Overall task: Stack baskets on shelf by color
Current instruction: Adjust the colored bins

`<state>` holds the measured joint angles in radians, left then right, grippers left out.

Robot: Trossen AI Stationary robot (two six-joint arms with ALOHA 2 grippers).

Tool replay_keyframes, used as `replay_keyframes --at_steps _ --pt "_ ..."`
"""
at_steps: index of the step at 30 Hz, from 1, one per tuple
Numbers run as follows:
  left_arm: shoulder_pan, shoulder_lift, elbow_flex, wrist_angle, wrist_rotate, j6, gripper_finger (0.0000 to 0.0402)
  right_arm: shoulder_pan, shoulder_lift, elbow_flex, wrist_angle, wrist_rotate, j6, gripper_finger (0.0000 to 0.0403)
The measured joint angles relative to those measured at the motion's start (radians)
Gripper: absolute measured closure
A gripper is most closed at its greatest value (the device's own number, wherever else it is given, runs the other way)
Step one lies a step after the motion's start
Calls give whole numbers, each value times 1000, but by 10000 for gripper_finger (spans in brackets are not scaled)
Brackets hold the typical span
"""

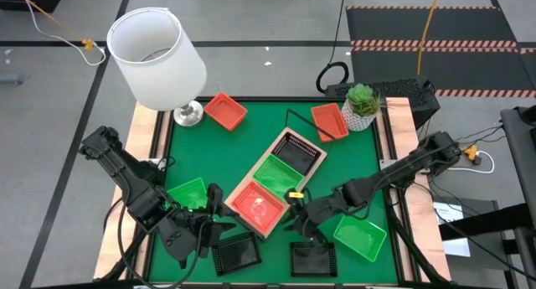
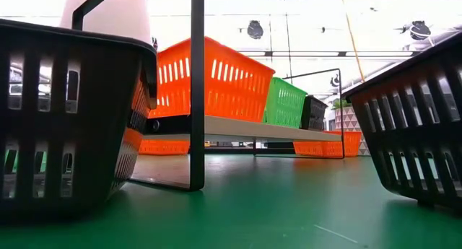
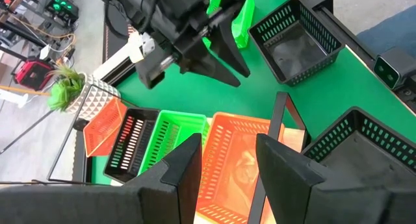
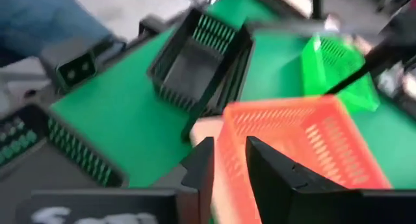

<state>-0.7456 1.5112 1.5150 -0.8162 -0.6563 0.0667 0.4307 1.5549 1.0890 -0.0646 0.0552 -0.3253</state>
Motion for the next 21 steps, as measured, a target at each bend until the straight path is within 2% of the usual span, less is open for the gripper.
replay_keyframes --at_steps 4,9,21 --pt "0 0 0 0 0 0 254 -16 15 0 -81 -1 22 361" --pt "0 0 0 3 0 2 254 -37 35 -1 -94 -4 63 397" --pt "0 0 0 2 0 1 254 -75 100 -1 -94 -5 45 402"
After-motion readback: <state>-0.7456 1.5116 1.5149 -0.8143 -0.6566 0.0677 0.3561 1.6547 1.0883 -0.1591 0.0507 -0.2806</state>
